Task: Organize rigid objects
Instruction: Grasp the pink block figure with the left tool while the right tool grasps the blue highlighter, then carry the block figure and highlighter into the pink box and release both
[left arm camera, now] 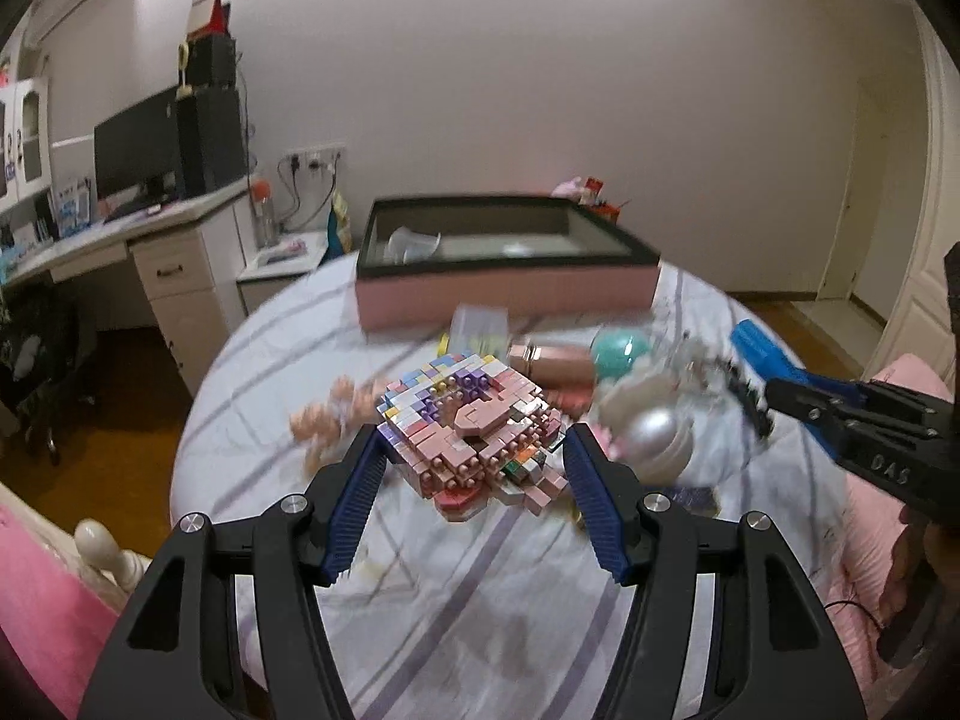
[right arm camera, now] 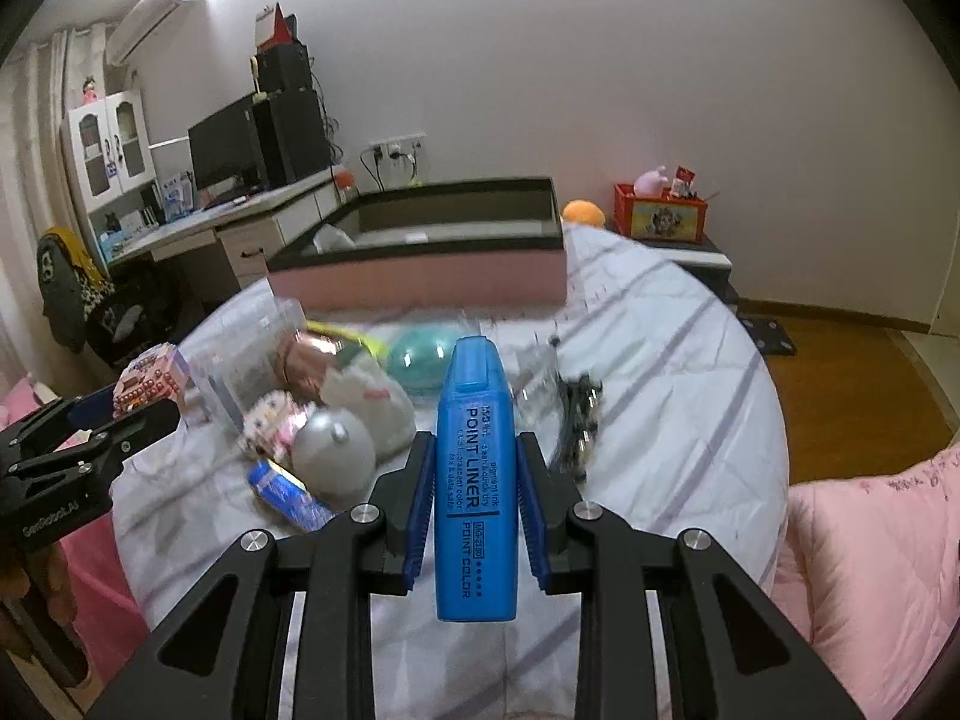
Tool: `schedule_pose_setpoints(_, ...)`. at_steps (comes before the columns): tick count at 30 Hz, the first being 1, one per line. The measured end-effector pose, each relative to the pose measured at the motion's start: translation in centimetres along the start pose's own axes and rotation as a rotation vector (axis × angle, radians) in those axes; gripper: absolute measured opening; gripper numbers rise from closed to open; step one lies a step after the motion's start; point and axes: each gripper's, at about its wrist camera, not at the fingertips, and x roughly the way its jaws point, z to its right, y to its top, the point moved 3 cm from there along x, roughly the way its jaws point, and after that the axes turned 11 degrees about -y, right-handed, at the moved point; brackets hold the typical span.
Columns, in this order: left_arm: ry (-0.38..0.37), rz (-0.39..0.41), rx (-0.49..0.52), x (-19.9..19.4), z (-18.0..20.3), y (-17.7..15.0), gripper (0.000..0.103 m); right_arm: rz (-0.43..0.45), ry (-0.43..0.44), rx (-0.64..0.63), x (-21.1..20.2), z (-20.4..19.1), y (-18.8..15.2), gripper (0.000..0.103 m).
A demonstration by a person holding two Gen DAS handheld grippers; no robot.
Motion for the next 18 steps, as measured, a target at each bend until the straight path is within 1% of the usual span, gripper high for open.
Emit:
schedule_pose_setpoints(6,-0.022,0.046,0.022,0.4,1.0,3.2,0.063,0.05,0.03,-0.01,0.0,-1.0,2.9,0.027)
schedule_pose_setpoints(10,-0.043,0.061,0.039,1.4,1.2,5.8,0.063,0.077,0.05,-0.021,0.5,-1.6,5.4,0.027)
schedule_pose_setpoints(14,-0.039,0.081,0.069,3.1,0.8,9.2,0.063,0.1,0.062,-0.036,1.2,-2.0,8.3,0.027)
schedule_pose_setpoints(18,-0.044,0.08,0.091,5.6,-0.1,13.2,0.063,0.118,0.081,-0.06,2.8,-2.4,11.9,0.027)
